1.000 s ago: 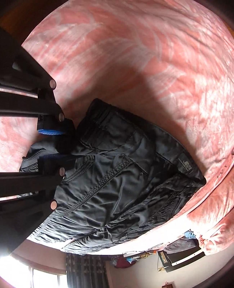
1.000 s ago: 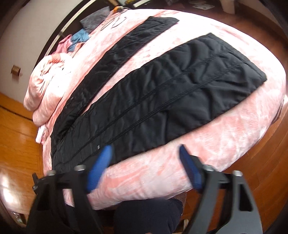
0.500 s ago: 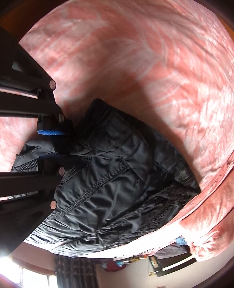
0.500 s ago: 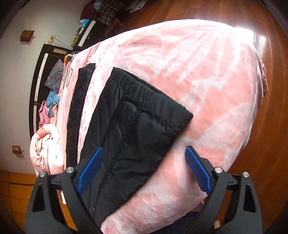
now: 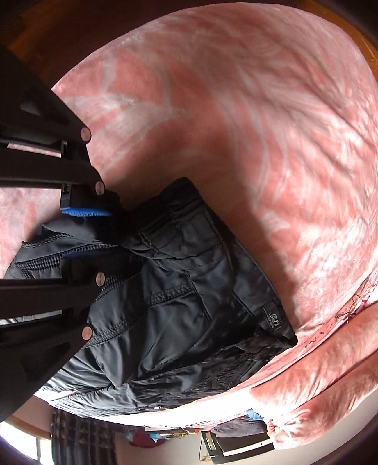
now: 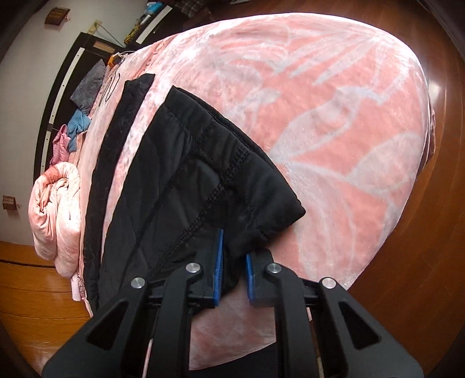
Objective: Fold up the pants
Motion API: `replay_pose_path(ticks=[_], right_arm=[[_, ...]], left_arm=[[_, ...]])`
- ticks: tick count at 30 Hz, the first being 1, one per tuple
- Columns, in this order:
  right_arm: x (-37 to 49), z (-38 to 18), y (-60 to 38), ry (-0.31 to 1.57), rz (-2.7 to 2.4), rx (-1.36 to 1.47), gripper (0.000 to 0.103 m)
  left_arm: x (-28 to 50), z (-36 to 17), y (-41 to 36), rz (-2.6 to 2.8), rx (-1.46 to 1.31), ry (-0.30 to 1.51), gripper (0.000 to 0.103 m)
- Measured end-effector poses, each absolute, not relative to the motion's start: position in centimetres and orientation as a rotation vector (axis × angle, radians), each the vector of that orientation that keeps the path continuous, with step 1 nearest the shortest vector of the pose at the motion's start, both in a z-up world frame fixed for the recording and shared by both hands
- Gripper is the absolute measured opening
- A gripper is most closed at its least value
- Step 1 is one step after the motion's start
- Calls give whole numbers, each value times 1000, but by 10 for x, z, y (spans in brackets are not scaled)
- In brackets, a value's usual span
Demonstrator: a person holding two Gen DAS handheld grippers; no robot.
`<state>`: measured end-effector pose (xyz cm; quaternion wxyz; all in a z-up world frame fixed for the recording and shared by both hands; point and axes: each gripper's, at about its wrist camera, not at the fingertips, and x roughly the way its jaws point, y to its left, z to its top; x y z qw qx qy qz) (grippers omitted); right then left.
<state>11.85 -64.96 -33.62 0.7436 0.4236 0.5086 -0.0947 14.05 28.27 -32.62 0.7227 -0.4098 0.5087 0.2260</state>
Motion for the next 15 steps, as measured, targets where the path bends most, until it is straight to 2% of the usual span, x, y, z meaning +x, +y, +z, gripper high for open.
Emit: replay_pose_path(ticks=[2,3,4,5,7,9,11,12,15], right_arm=[[121,-325,-647,1132,-163,902,37],[121,-316,-647,1136,-169,862,65],[119,-305,-649,1145,-206,791,74],[119,-294,-651,1160,-237,729,74],[118,-277,-660,1160,-258,682,74],[127,-260,-663,1153,-234,634,74],[150,-247,-660,1140,-168,640,75],[164,-243,-656,1129,-118,662,80],[218,-232,-637,1113,-28,655,85]], left_arm=[[140,-317,284,514,-846,1148,32],[140,-308,284,534,-797,1154,36],[139,-296,287,576,-728,1158,49],[138,-282,291,618,-660,1145,67],[143,-251,299,636,-565,1078,80],[167,-227,306,573,-496,1051,83],[204,-210,313,444,-465,1028,96],[229,-205,314,365,-458,1023,97],[310,-205,316,217,-416,1046,99]])
